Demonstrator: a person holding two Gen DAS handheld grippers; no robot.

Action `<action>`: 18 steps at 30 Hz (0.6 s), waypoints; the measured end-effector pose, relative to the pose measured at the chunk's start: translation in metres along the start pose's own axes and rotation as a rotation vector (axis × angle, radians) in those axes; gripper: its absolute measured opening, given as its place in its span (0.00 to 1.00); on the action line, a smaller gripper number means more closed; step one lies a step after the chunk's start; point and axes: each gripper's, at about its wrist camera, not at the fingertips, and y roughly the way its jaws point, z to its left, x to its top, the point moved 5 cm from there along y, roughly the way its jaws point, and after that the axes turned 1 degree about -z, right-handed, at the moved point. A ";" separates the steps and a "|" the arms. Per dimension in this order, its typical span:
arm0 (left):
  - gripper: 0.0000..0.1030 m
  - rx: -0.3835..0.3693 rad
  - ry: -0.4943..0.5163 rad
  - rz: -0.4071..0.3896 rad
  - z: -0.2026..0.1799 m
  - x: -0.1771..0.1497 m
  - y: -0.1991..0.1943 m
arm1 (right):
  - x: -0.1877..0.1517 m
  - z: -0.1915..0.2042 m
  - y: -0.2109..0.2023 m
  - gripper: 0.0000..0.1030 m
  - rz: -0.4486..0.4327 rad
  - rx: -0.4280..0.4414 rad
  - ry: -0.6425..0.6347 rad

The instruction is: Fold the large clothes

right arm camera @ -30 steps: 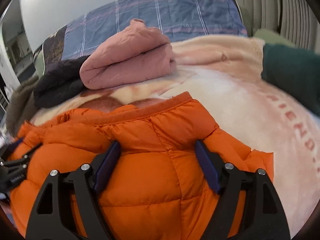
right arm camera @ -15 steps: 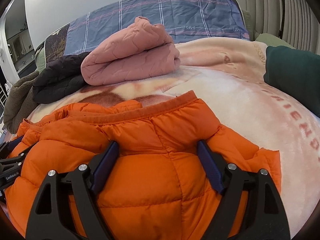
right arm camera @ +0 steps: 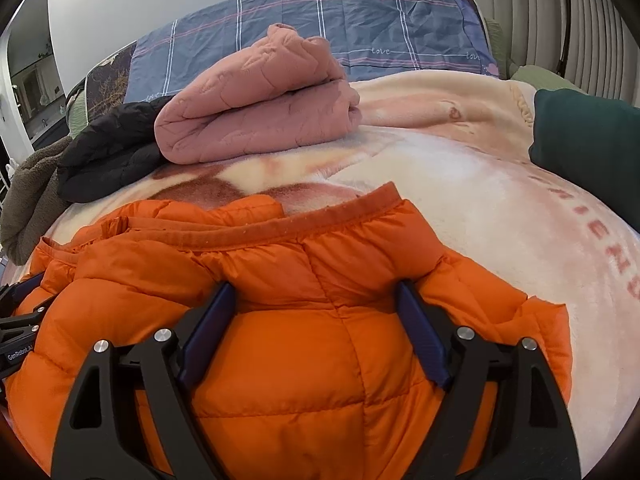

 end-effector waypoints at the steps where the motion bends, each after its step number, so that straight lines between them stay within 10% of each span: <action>1: 0.91 0.001 0.001 0.001 0.000 0.000 0.000 | 0.000 0.000 0.000 0.80 0.000 -0.001 0.000; 18: 0.78 -0.053 -0.040 0.005 0.012 0.007 -0.044 | 0.010 0.014 -0.049 0.81 0.009 -0.004 -0.042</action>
